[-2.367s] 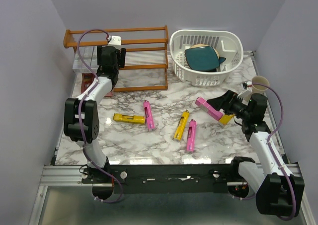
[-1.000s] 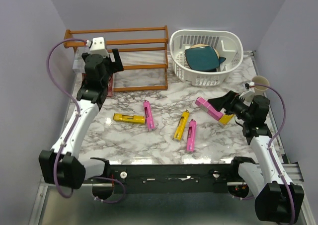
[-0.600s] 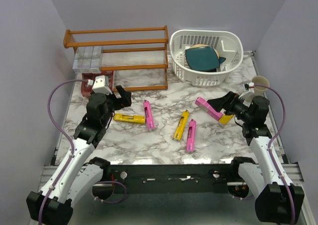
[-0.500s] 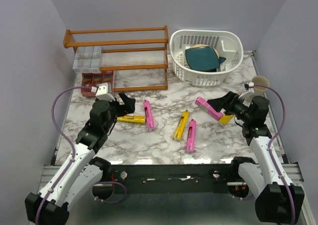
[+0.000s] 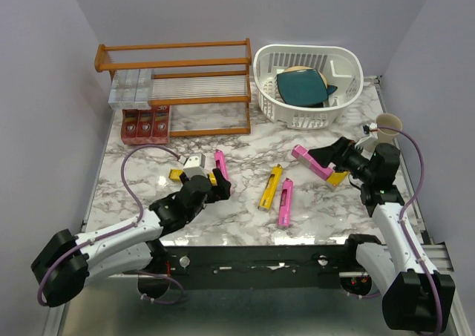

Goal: Place and organize the toothpastes onto the shelf
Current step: Pick up the toothpaste from the center of the board.

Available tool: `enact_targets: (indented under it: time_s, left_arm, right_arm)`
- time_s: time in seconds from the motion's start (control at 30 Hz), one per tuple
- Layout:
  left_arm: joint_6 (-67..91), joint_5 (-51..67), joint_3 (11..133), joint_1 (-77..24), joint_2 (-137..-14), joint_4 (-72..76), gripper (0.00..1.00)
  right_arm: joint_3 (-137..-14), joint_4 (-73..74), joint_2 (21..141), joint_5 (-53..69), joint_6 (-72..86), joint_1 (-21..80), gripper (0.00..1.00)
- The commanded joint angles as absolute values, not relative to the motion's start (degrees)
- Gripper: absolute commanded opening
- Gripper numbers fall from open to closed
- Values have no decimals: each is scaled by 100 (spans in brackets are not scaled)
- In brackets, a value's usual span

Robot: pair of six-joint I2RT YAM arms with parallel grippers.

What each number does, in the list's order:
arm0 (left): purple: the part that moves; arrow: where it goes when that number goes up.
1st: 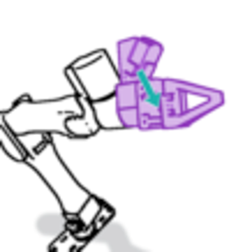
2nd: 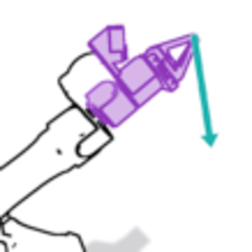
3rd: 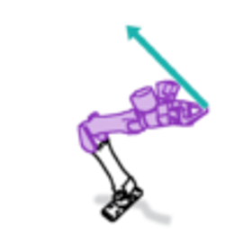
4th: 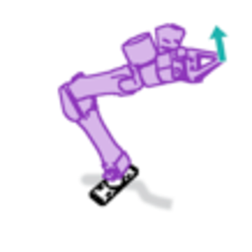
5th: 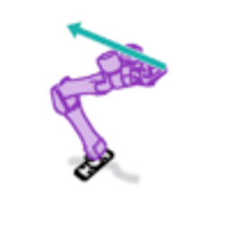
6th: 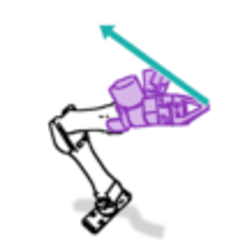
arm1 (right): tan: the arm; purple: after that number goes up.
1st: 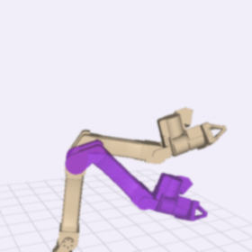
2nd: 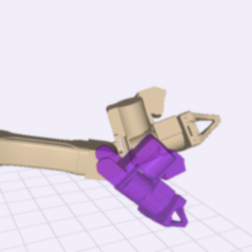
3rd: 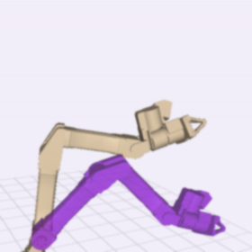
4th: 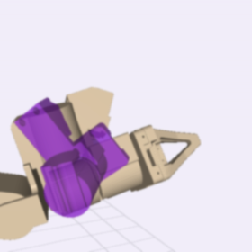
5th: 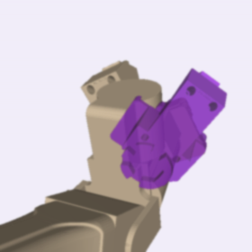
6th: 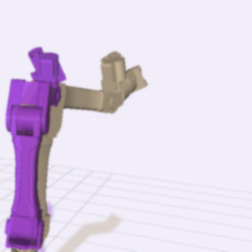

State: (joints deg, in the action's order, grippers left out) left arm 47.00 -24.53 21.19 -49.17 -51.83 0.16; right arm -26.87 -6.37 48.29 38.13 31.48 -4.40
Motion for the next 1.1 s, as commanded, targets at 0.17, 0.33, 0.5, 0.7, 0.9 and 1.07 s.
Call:
enact_targets:
  time_s: [0.17,0.33,0.5,0.7,0.9,1.07]
  left_arm:
    - [5414,-4719,3321,-6099,-7004,-580,88]
    - [5458,-4544,3340,-6161,-7329,-378,86]
    - [5327,-4588,3349,-6161,-7216,-396,86]
    - [5194,-4614,3366,-6161,-7154,-422,86]
    - [5142,-4562,3296,-6135,-7093,-360,86]
    - [5036,-4448,3305,-6056,-7031,-325,86]
  right_arm:
    - [-2619,-809,4922,3674,3111,-343,99]
    - [-2619,-861,4931,3744,3111,-290,99]
    - [-2716,-730,4948,3420,2901,87,99]
    - [-3032,-370,5290,2813,2558,764,99]
    - [-3400,270,5721,1865,2329,1371,96]
    - [-3919,1316,6204,952,2285,1590,94]
